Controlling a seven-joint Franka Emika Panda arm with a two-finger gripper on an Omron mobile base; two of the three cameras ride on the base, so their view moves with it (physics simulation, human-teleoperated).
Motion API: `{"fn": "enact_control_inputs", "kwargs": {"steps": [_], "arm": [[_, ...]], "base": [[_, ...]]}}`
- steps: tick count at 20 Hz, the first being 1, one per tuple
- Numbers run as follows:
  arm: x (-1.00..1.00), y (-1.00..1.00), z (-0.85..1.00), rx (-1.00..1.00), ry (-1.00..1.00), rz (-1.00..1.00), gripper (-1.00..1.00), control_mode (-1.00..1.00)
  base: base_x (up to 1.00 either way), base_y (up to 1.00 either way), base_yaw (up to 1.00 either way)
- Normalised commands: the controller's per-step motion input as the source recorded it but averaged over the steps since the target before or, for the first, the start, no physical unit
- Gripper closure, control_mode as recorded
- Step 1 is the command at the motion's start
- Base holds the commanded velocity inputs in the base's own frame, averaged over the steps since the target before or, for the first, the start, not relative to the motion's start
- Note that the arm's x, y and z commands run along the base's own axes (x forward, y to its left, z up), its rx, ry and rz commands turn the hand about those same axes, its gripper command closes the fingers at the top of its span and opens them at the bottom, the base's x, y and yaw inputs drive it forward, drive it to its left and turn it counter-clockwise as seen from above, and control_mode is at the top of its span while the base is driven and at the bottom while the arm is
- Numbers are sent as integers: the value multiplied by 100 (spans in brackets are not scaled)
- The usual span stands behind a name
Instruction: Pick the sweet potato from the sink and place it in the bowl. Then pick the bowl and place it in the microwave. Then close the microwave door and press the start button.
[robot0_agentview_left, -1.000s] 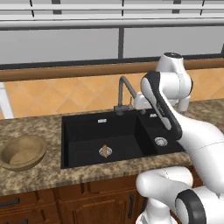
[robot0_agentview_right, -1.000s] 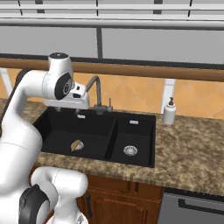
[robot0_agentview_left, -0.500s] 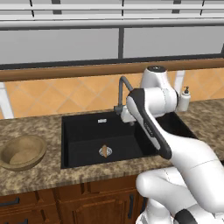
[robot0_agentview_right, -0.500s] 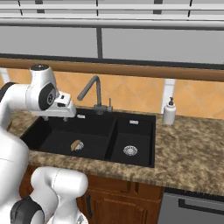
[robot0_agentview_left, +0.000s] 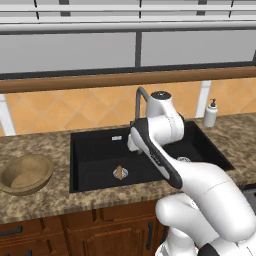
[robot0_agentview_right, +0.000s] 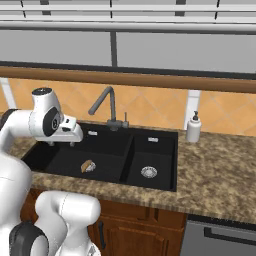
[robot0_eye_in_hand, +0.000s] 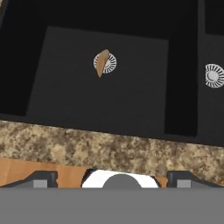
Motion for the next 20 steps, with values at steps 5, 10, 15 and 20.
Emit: {"fn": "enact_control_inputs", "kwargs": {"steps": [5, 10, 15, 20], "arm": [[27, 27, -53, 4, 0, -2, -100, -100], [27, 1, -51, 0, 4, -2, -100, -100], [45, 10, -34, 0, 13, -1, -100, -100], [52, 29, -27, 0, 10, -3, -100, -100]], "base": [[0, 0, 0], [0, 0, 0], [0, 0, 0], [0, 0, 0]]}}
